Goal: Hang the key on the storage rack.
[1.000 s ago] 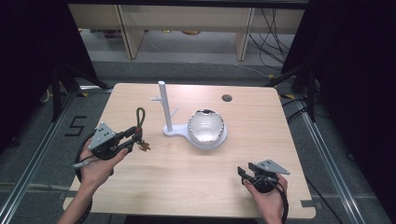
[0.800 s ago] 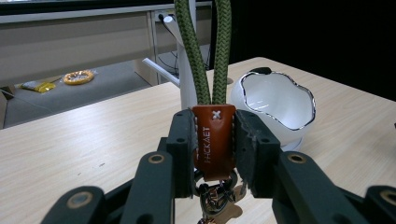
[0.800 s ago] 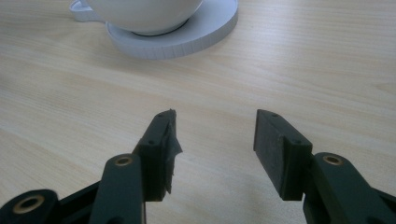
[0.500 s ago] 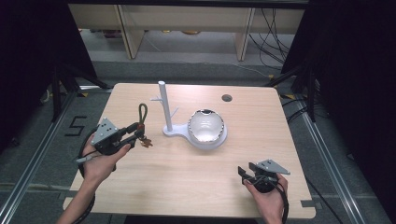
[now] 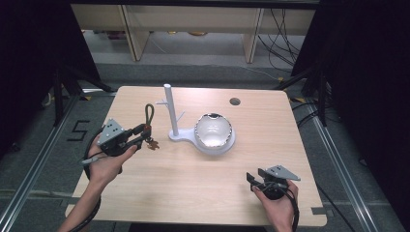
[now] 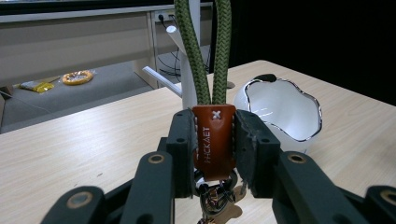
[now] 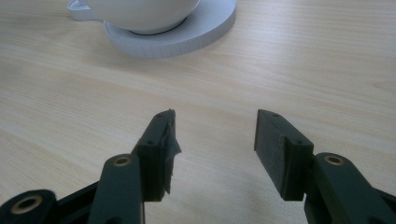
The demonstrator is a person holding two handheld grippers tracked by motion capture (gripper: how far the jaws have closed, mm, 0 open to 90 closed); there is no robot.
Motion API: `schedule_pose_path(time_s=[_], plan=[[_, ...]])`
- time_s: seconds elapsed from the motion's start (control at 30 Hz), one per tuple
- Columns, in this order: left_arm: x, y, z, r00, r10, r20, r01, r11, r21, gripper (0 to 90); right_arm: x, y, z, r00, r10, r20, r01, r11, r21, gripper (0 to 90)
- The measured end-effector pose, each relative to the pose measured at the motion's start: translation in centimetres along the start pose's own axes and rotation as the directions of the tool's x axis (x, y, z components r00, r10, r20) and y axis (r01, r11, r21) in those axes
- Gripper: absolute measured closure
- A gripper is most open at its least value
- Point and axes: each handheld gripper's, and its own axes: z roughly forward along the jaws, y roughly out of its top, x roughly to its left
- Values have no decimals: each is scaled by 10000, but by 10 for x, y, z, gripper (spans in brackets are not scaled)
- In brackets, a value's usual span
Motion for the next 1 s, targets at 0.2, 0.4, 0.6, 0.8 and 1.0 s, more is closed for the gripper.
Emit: schedule_pose_path(time_s=[0.2,0.4,0.6,0.8,1.0], plan=[[2,5,4,10000,30,-15,-30,10000,-31,675,-1,0,0,10000,-60,2,60,10000,-34,491],[5,6,10,10000,-29,-31,29,10000,80,675,-1,0,-1,9999,-114,99,114,9999,7,490],[8,5,17,9999,-106,-49,107,9997,236,675,-1,0,-1,10000,37,14,-38,10000,69,490],[10,3,24,9997,-250,-36,252,9991,353,674,-1,0,-1,10000,42,10,-42,10000,77,489],[11,3,29,9996,-296,-41,297,9986,434,674,-1,0,-1,10000,42,43,-42,10000,79,488]])
